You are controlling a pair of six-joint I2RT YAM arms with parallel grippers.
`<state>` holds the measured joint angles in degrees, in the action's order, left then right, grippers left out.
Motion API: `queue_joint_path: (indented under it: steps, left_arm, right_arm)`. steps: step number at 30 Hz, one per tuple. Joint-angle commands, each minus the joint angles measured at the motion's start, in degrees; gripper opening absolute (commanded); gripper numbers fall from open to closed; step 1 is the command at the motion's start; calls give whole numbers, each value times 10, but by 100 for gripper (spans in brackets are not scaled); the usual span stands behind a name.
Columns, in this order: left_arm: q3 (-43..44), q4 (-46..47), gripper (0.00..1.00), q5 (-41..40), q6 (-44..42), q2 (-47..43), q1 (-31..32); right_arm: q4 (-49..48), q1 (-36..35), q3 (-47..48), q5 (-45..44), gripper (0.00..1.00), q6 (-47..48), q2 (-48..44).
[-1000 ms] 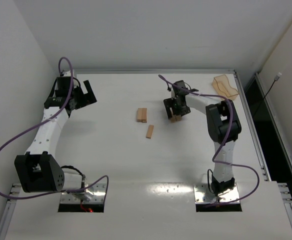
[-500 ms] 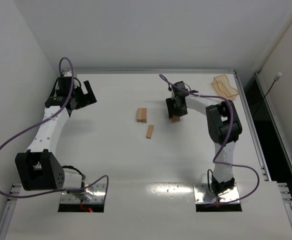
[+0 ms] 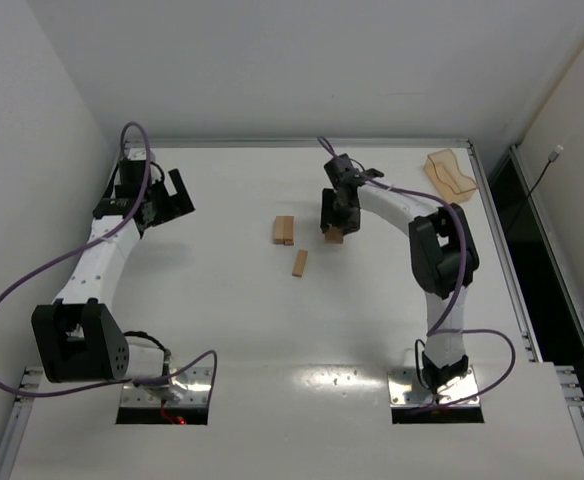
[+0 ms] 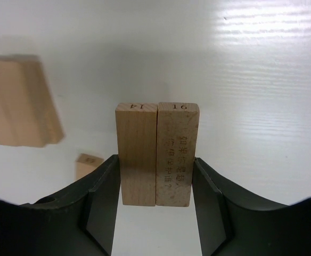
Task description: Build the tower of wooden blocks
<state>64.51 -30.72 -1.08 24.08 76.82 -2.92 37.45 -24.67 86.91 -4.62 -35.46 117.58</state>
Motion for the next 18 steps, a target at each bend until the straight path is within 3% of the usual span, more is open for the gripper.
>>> queue_joint_path:
  steps: [1, 18]
  left_arm:
    - [-9, 13, 99, 0, 4, -21, 4]
    - [-9, 7, 99, 6, -1, -26, -18]
  right_arm:
    - [31, -20, 59, -24, 0, -53, -35]
    - [21, -101, 228, -96, 0, -58, 74]
